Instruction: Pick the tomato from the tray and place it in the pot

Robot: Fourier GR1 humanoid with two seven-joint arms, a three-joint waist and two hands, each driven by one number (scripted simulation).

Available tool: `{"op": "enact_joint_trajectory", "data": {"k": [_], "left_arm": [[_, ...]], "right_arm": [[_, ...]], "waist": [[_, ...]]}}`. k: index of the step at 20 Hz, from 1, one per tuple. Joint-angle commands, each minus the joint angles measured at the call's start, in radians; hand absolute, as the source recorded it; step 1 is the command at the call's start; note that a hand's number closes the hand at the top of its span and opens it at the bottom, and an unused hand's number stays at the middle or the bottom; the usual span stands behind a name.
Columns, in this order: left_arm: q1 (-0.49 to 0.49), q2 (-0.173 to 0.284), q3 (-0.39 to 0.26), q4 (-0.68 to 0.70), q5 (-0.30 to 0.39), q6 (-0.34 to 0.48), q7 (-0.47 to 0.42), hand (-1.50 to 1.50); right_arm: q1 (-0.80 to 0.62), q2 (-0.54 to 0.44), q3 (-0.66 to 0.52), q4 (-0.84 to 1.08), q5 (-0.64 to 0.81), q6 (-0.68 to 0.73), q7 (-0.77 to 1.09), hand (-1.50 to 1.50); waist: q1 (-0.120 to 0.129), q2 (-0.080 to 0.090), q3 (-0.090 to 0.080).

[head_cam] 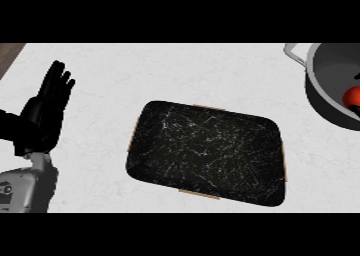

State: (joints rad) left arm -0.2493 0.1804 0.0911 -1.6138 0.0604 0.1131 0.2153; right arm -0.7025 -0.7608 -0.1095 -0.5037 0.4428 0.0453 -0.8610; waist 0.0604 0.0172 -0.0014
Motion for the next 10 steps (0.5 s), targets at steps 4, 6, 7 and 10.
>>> {"op": "enact_joint_trajectory", "data": {"k": [4,6,7,10], "left_arm": [[-0.029,0.018,0.024,-0.006,0.013,-0.003,0.017,0.0],[-0.01,0.007,-0.006,-0.002,-0.009,-0.006,0.007,0.0],[0.027,-0.018,-0.03,-0.03,-0.008,-0.007,-0.001,0.0],[-0.016,-0.004,0.002,0.004,0.002,0.003,0.011,0.0]], "right_arm": [[-0.062,0.051,0.051,0.183,0.046,0.155,-0.064,-1.5],[-0.077,0.066,0.032,0.208,0.02,0.212,-0.089,-1.5],[-0.111,0.073,0.017,0.202,-0.01,0.288,-0.073,-1.5],[-0.124,0.092,-0.062,0.233,-0.104,0.353,-0.087,-1.5]], "waist": [[0.013,0.011,0.006],[0.011,0.011,0.007],[0.011,0.002,0.006],[-0.003,0.006,0.007]]}}
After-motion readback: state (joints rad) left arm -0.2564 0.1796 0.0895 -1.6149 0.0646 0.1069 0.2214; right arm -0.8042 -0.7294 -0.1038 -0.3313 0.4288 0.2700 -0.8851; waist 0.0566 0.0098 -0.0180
